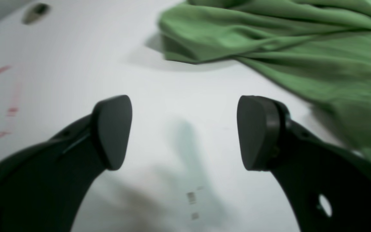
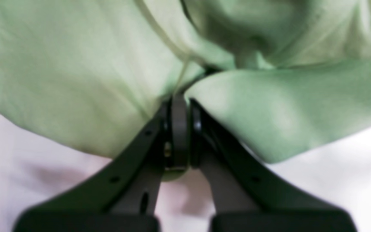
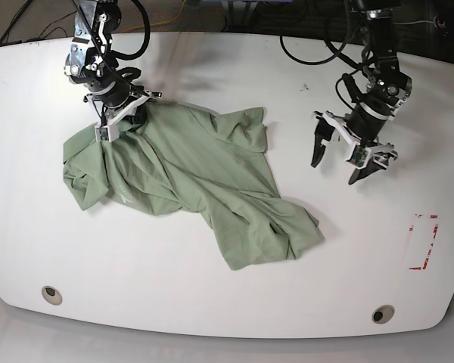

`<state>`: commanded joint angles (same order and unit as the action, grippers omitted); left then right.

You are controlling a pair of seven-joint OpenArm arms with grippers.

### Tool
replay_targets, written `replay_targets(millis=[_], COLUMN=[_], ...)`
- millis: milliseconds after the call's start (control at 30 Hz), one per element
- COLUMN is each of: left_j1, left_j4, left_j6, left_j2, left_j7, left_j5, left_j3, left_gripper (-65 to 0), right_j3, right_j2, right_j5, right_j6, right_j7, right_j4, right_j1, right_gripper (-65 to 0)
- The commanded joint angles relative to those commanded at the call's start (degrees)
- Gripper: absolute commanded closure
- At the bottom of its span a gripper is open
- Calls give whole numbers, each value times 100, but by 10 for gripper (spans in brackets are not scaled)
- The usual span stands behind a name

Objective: Layout the t-shirt on the table in an organized manner, then fold the t-shirt properly
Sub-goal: 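Drag the held t-shirt corner back with the right gripper, then move the left gripper to the t-shirt's shoulder edge and lower it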

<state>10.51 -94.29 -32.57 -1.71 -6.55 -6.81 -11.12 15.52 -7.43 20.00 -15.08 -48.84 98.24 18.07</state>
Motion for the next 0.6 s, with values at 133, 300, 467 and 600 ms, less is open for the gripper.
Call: replay_targets(millis=[133,300,467,600], left_j1=[-281,-695,-1134,-1424], left_j4=[369,967,1495,2031], left_j6=[0,9,9,9], left_j2=[53,255,492,554], left_j7=[0,0,0,0], left_j5=[0,0,0,0], left_j3=[264,607,633,633], left_gripper=[-480,-480,-480,-480], right_j3=[-9,-9,-9,-9], right_j2=[0,0,0,0], right_j5=[0,0,0,0], right_j6=[0,0,0,0], right_j7=[0,0,0,9], right_j4=[0,-18,-26,-26], right_j1=[-9,-44,-35,-35], right_gripper=[0,0,0,0])
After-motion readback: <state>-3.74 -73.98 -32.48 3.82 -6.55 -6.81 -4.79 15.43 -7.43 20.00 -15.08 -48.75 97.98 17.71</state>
